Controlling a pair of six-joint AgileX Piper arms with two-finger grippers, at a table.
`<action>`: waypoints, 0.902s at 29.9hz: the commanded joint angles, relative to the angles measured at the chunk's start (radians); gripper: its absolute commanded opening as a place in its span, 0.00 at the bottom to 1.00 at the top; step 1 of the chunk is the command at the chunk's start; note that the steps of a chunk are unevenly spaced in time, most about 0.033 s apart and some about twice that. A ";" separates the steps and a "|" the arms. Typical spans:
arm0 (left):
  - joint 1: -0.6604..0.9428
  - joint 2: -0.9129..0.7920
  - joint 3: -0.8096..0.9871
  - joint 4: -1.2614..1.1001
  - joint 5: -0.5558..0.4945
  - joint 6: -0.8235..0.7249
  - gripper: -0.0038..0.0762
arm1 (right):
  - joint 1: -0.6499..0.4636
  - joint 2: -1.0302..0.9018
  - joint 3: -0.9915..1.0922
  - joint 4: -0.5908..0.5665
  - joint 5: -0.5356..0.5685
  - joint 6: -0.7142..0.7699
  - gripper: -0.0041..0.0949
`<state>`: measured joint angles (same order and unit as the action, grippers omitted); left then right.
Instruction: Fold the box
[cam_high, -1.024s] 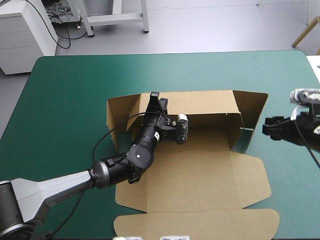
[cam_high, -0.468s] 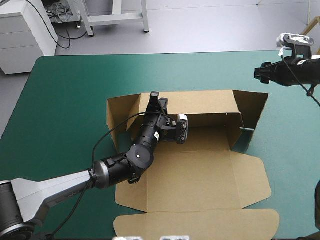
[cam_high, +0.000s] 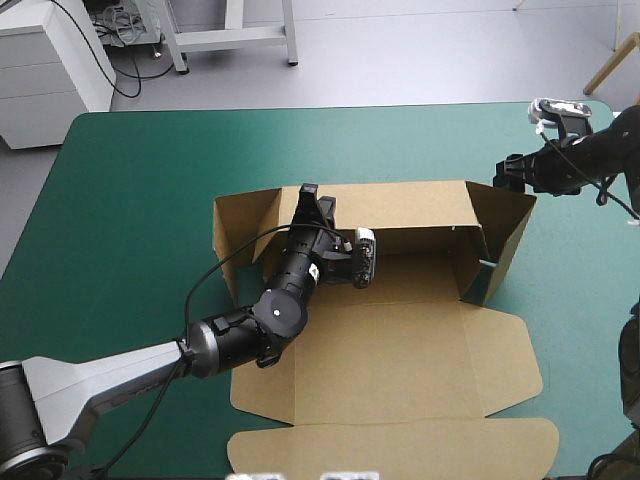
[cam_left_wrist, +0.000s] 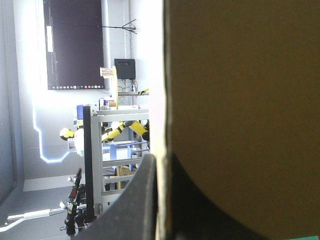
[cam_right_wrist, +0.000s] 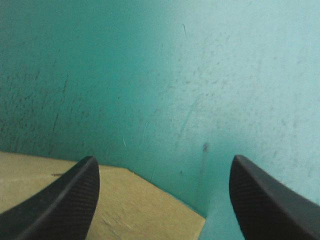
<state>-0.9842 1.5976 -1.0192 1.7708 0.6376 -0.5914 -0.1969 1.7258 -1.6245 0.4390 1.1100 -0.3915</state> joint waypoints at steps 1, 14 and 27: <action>-0.005 -0.023 -0.007 0.044 0.028 -0.017 0.04 | -0.006 -0.046 -0.030 0.026 0.082 -0.036 0.71; -0.005 -0.023 -0.007 0.044 0.035 -0.066 0.04 | -0.006 -0.178 0.229 0.094 0.068 -0.148 0.64; -0.005 -0.023 -0.007 0.044 0.035 -0.066 0.04 | -0.006 -0.409 0.542 0.199 -0.100 -0.399 0.61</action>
<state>-0.9853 1.5985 -1.0192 1.7747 0.6450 -0.6364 -0.1969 1.3856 -1.0963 0.5829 1.0489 -0.7098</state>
